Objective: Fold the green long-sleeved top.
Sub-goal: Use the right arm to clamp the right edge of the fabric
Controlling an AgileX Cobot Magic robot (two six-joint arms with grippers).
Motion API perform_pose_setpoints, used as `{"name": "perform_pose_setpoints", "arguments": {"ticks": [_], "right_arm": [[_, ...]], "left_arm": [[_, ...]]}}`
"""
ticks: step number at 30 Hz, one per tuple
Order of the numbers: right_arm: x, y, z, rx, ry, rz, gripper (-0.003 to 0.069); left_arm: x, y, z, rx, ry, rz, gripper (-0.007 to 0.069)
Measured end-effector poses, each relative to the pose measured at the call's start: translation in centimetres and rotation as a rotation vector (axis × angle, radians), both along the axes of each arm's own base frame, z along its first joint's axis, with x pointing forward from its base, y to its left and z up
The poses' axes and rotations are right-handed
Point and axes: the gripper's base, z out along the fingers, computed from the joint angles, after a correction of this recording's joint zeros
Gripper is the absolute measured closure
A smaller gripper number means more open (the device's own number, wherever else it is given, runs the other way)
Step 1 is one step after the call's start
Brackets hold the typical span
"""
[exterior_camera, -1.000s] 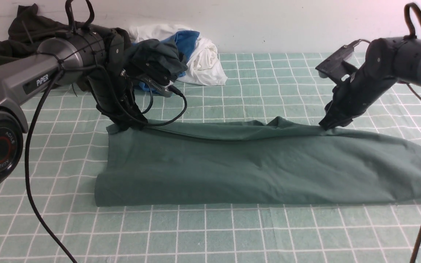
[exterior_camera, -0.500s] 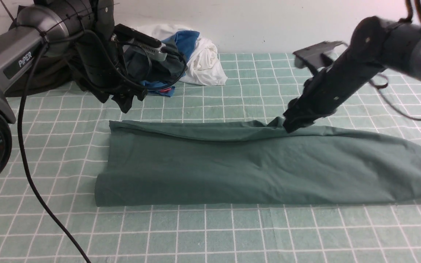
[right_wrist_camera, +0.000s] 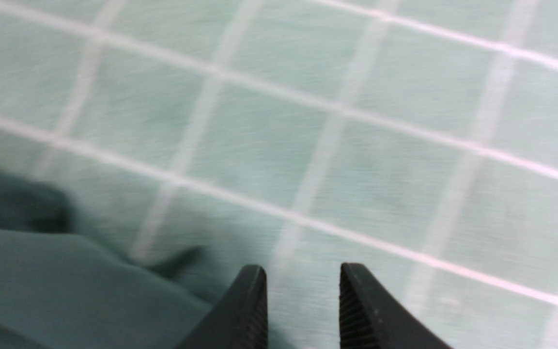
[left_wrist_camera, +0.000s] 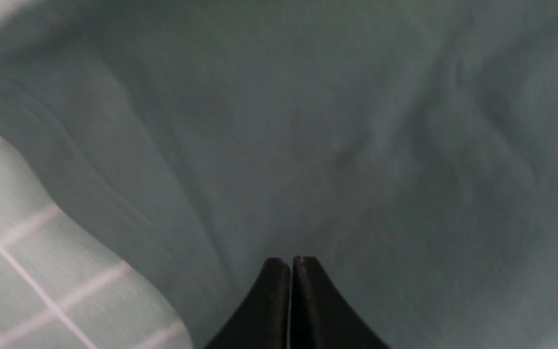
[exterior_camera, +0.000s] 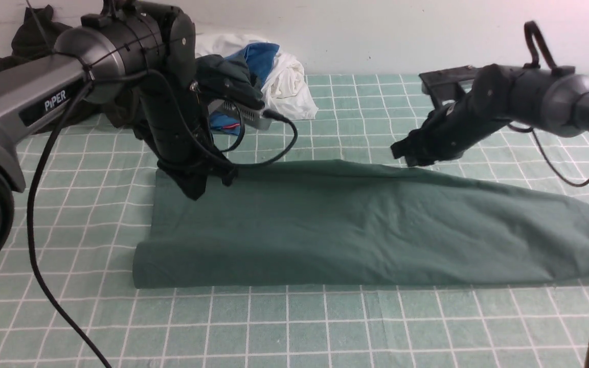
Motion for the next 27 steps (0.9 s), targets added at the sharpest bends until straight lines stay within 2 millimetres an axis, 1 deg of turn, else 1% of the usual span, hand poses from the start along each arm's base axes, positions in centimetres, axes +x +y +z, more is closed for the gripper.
{"name": "perform_pose_setpoints", "arguments": {"ticks": [1,2,3,6,7,8,10,12,13,14,16,18,20,22,23,24,26,27], "right_arm": [[0.2,-1.2,1.3,-0.039,0.012,-0.016,0.0456],[0.2,-1.3,1.3,-0.043,0.012,-0.018,0.0456],[0.1,-2.5,3.1,-0.087,0.033,-0.028,0.0456],[-1.3,-4.2,6.9,-0.141,0.065,-0.04,0.0456],[-1.3,-4.4,6.9,-0.144,0.064,-0.039,0.0456],[-2.4,-5.5,9.0,-0.163,0.087,-0.046,0.0456],[-3.5,-6.6,10.8,-0.17,0.104,-0.061,0.0456],[-4.7,-7.8,12.1,-0.17,0.106,-0.08,0.0456],[-4.8,-8.1,12.2,-0.168,0.106,-0.085,0.0456],[-5.9,-9.0,12.8,-0.161,0.108,-0.103,0.0456],[-7.7,-10.2,13.1,-0.146,0.116,-0.132,0.0456],[-9.4,-11.7,12.9,-0.144,0.12,-0.168,0.0456],[-11.2,-13.2,12.3,-0.141,0.129,-0.21,0.0456],[-12.9,-14.8,11.3,-0.142,0.152,-0.257,0.0456],[-13.2,-15.2,11.1,-0.142,0.158,-0.267,0.0456],[-13.7,-16.1,10.7,-0.139,0.171,-0.294,0.0456],[-14.5,-18.1,9.0,-0.124,0.215,-0.365,0.0444],[-14.5,-18.2,8.8,-0.121,0.222,-0.371,0.0439]], "left_arm": [[-1.1,0.1,-0.6,0.011,0.038,-0.004,0.0628],[-1.2,0.2,-0.7,0.013,0.043,-0.004,0.0628],[-2.5,0.5,-1.4,0.027,0.089,-0.005,0.0628],[-4.8,1.3,-2.0,0.038,0.128,-0.002,0.0628],[-5.0,1.3,-2.0,0.039,0.129,-0.002,0.0628],[-6.0,1.8,-2.8,0.041,0.139,0.003,0.0628],[-6.8,2.1,-3.4,0.039,0.132,0.006,0.0628],[-7.4,2.5,-4.5,0.04,0.136,0.012,0.0628],[-7.5,2.5,-4.7,0.04,0.137,0.013,0.0628],[-7.8,2.7,-5.4,0.039,0.136,0.015,0.0628],[-8.1,2.8,-6.0,0.039,0.135,0.016,0.0628],[-8.1,2.8,-6.2,0.036,0.126,0.017,0.0628],[-8.0,2.7,-6.2,0.033,0.116,0.017,0.0628],[-8.0,2.7,-6.2,0.032,0.112,0.017,0.0628],[-8.0,2.7,-6.2,0.032,0.111,0.017,0.0628],[-8.0,2.7,-6.2,0.032,0.11,0.017,0.0628],[-8.0,2.7,-6.2,0.032,0.11,0.017,0.0628],[-8.0,2.7,-6.2,0.032,0.11,0.017,0.0628]]}}
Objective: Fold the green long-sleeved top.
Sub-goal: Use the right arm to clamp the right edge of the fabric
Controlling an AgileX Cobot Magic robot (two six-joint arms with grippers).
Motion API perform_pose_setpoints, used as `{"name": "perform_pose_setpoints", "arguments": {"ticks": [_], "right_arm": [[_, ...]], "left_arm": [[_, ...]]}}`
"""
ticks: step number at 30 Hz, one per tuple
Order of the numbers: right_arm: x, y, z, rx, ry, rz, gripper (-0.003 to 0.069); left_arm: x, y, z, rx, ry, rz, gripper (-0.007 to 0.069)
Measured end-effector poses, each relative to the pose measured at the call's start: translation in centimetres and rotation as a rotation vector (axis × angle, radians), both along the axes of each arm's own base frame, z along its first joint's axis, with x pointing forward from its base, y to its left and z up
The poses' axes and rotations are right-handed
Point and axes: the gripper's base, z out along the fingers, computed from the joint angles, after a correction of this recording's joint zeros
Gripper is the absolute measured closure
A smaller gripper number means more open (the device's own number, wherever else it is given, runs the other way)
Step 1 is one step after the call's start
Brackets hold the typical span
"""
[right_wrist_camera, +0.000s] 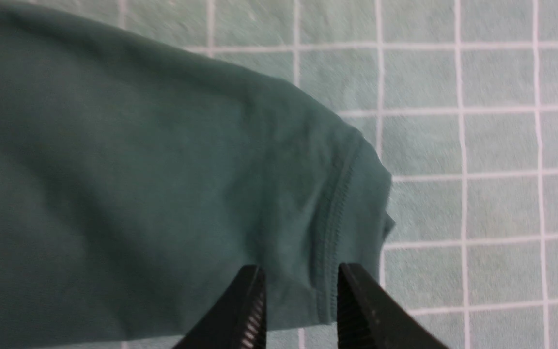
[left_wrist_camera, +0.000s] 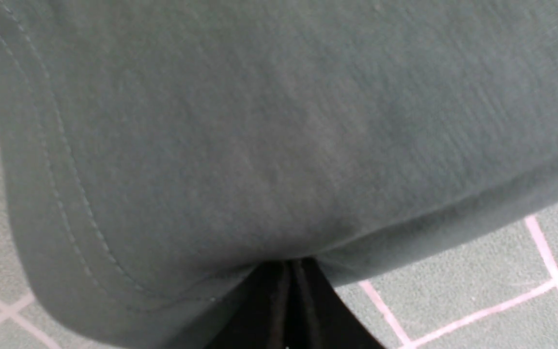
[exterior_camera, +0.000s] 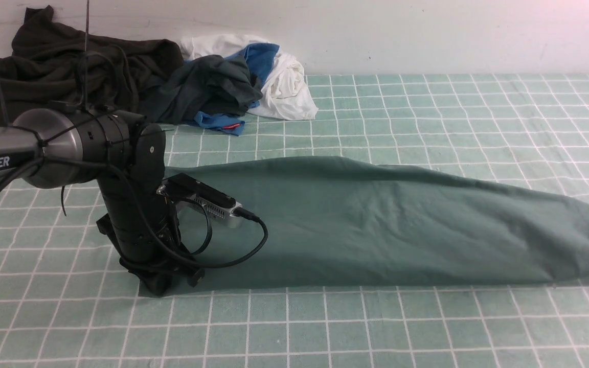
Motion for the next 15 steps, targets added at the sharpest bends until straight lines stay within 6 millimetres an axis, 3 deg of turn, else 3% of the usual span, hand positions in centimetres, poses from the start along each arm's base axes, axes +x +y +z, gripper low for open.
{"name": "perform_pose_setpoints", "arguments": {"ticks": [4,8,12,15], "right_arm": [[0.2,-2.8,-2.9,0.052,0.039,-0.107,0.0328],[1.4,-3.4,-6.4,0.091,0.084,-0.133,0.0175],[2.0,-3.5,-9.4,0.119,0.14,-0.142,0.0103],[2.2,-3.6,-10.8,0.13,0.168,-0.146,0.0095]], "left_arm": [[0.0,0.0,0.0,-0.001,-0.002,0.0,0.0628],[0.0,0.0,0.0,-0.001,-0.002,0.0,0.0628],[0.0,0.0,0.0,-0.001,-0.002,0.0,0.0628],[0.0,0.0,0.0,-0.001,-0.002,0.0,0.0628]]}}
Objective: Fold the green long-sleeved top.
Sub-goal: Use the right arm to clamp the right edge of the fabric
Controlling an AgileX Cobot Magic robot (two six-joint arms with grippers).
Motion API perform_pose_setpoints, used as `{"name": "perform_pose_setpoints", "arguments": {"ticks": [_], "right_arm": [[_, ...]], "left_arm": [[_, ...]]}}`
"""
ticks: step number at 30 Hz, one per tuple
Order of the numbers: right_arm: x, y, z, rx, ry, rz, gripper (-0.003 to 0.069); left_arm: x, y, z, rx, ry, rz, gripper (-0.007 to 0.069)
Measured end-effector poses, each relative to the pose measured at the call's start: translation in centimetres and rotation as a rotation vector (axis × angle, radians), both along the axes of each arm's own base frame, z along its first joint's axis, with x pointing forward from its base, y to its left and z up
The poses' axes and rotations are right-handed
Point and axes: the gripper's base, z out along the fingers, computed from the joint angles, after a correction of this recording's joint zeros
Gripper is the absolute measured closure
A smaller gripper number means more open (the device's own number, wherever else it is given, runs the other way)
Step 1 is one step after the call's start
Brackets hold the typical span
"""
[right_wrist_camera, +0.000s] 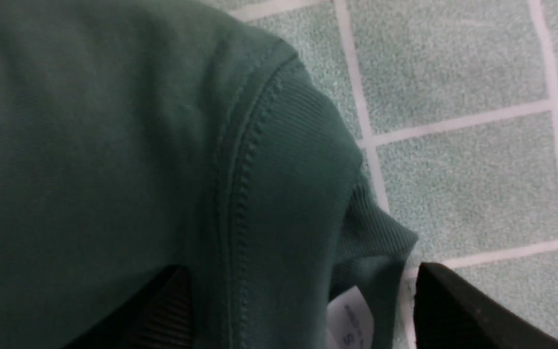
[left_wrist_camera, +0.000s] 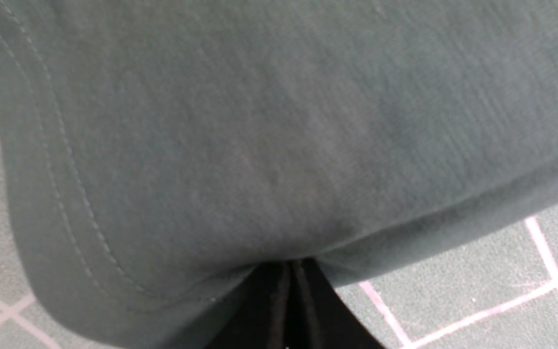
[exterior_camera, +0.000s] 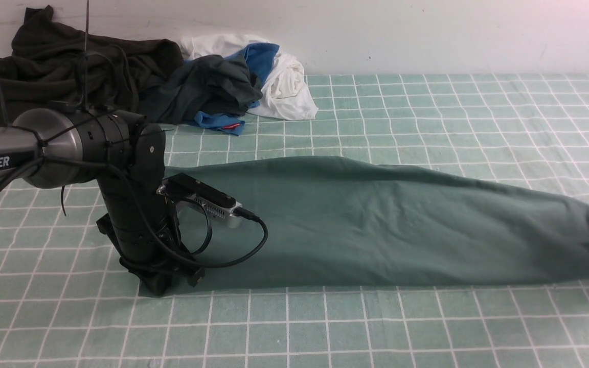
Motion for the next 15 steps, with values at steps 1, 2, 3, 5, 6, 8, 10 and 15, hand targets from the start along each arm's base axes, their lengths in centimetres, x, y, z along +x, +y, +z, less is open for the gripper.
{"name": "perform_pose_setpoints", "arguments": {"ticks": [1,2,3,5,6,8,10,15], "right_arm": [[0.05,-0.01,-0.37,0.003,0.007,-0.001,0.0097],[0.08,-0.01,-0.47,0.004,0.007,-0.002,0.0104],[0.1,-0.01,-0.5,0.005,0.006,-0.002,0.0111],[0.11,0.0,-0.5,0.006,0.004,-0.003,0.0146],[0.12,0.02,-0.5,0.009,0.003,-0.002,0.019],[0.13,0.05,-0.5,0.011,0.002,0.0,0.024],[0.16,0.12,-0.49,0.016,-0.001,0.012,0.0366],[0.08,0.12,0.24,-0.002,-0.015,0.044,0.0613]], "left_arm": [[0.0,0.0,0.0,0.0,0.0,0.0,0.0628],[0.0,0.0,0.0,0.0,0.0,0.0,0.0628],[0.0,0.0,0.0,0.0,0.0,0.0,0.0628],[0.0,0.0,0.0,0.0,0.0,0.0,0.0628],[0.0,0.0,0.0,0.0,0.0,0.0,0.0628],[0.0,0.0,0.0,0.0,0.0,0.0,0.0628],[0.0,0.0,0.0,0.0,0.0,0.0,0.0628],[-0.07,0.02,0.48,-0.003,-0.011,0.0,0.0628]]}}
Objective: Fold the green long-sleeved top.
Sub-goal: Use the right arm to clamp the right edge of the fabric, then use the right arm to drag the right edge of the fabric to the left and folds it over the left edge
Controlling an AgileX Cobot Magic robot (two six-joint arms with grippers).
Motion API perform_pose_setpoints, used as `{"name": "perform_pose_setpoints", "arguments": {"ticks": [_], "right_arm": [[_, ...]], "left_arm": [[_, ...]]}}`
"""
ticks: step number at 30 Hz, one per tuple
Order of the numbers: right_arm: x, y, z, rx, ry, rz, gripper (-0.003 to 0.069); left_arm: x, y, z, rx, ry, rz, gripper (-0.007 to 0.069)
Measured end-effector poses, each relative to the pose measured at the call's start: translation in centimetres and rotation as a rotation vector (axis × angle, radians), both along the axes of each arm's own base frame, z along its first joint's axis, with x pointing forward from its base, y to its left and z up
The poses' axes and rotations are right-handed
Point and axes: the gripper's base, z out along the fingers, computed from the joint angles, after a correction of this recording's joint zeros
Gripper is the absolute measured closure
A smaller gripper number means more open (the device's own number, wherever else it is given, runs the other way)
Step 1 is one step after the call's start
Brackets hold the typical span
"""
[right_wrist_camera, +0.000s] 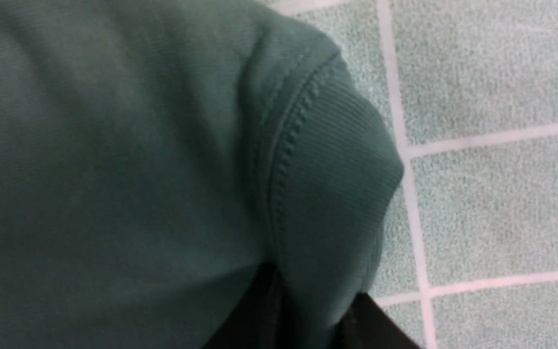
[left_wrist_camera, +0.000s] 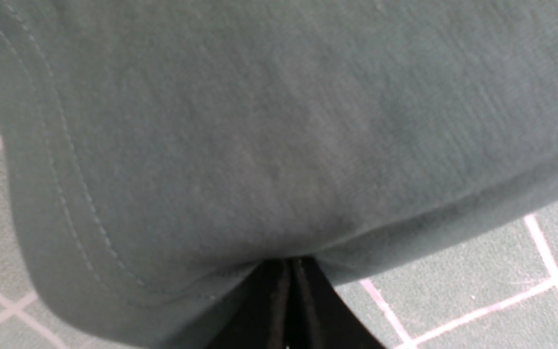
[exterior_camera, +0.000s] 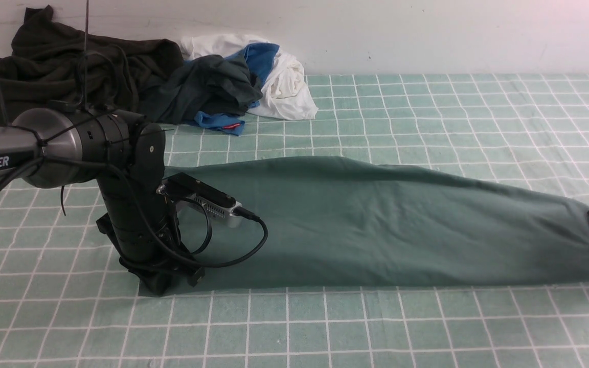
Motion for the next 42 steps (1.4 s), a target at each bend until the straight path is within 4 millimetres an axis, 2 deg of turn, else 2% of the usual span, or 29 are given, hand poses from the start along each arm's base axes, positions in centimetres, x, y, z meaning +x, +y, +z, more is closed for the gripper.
{"name": "perform_pose_setpoints", "arguments": {"ticks": [3,4,5,6,7,9,10,11,12,13,15,18,21,24,27,29,34,38,39,40,42], "right_arm": [[-0.5,-0.3,2.5,-0.068,-0.042,0.015,0.0624],[-0.8,-0.4,4.0,-0.106,-0.069,0.011,0.0624],[-1.0,-0.4,4.6,-0.115,-0.082,0.011,0.0624],[-1.5,-0.5,6.6,-0.161,-0.121,0.003,0.0624],[-1.5,-0.6,6.6,-0.164,-0.121,0.003,0.0624],[-2.7,-0.3,11.2,-0.209,-0.215,-0.013,0.0624],[-3.0,0.0,12.6,-0.215,-0.245,-0.01,0.0624],[-3.1,0.2,13.3,-0.218,-0.258,-0.009,0.0624],[-3.5,1.2,16.1,-0.219,-0.312,0.014,0.0624],[-3.7,2.1,17.4,-0.217,-0.337,0.042,0.0624],[-3.6,5.3,20.4,-0.187,-0.401,0.145,0.0624],[-3.2,11.1,23.0,-0.125,-0.474,0.324,0.0624],[-3.1,17.7,24.1,-0.065,-0.526,0.503,0.0624],[-2.6,23.2,23.8,-0.005,-0.548,0.615,0.0624],[-2.1,28.4,22.1,0.048,-0.535,0.701,0.0624],[-1.4,32.2,19.8,0.086,-0.509,0.747,0.0624],[-0.2,38.5,14.1,0.161,-0.446,0.806,0.0624],[0.7,41.5,9.5,0.213,-0.399,0.796,0.0613],[0.7,41.6,9.2,0.215,-0.396,0.793,0.0612],[1.0,42.1,7.7,0.245,-0.369,0.774,0.0589],[1.1,42.6,6.6,0.289,-0.344,0.747,0.0531]], "left_arm": [[-0.4,0.2,2.1,-0.014,-0.05,0.001,0.0628],[-0.8,0.3,3.8,-0.025,-0.089,0.001,0.0628],[-0.9,0.3,4.1,-0.027,-0.095,0.001,0.0628],[-1.6,0.5,6.1,-0.04,-0.14,0.003,0.0628],[-1.7,0.5,6.4,-0.042,-0.147,0.003,0.0628],[-3.5,1.0,10.5,-0.072,-0.243,0.013,0.0628],[-4.4,1.3,12.0,-0.083,-0.276,0.019,0.0628],[-4.6,1.3,12.3,-0.085,-0.282,0.02,0.0628],[-6.1,1.8,14.4,-0.1,-0.327,0.029,0.0628],[-6.9,2.0,15.4,-0.107,-0.348,0.034,0.0628],[-8.8,2.6,17.5,-0.123,-0.394,0.04,0.0628],[-11.2,3.2,19.8,-0.144,-0.458,0.045,0.0628],[-13.0,3.8,21.3,-0.159,-0.507,0.045,0.0628],[-14.6,4.2,22.3,-0.172,-0.529,0.045,0.0628],[-16.0,4.5,22.8,-0.18,-0.53,0.045,0.0628],[-17.0,4.7,22.7,-0.186,-0.525,0.045,0.0628],[-19.0,5.2,21.6,-0.196,-0.509,0.045,0.0628],[-21.2,5.7,19.9,-0.197,-0.485,0.046,0.0628],[-21.4,5.8,19.9,-0.199,-0.489,0.046,0.0628],[-22.2,6.0,19.4,-0.199,-0.489,0.045,0.0628],[-23.0,6.2,18.9,-0.2,-0.493,0.045,0.0628]]}}
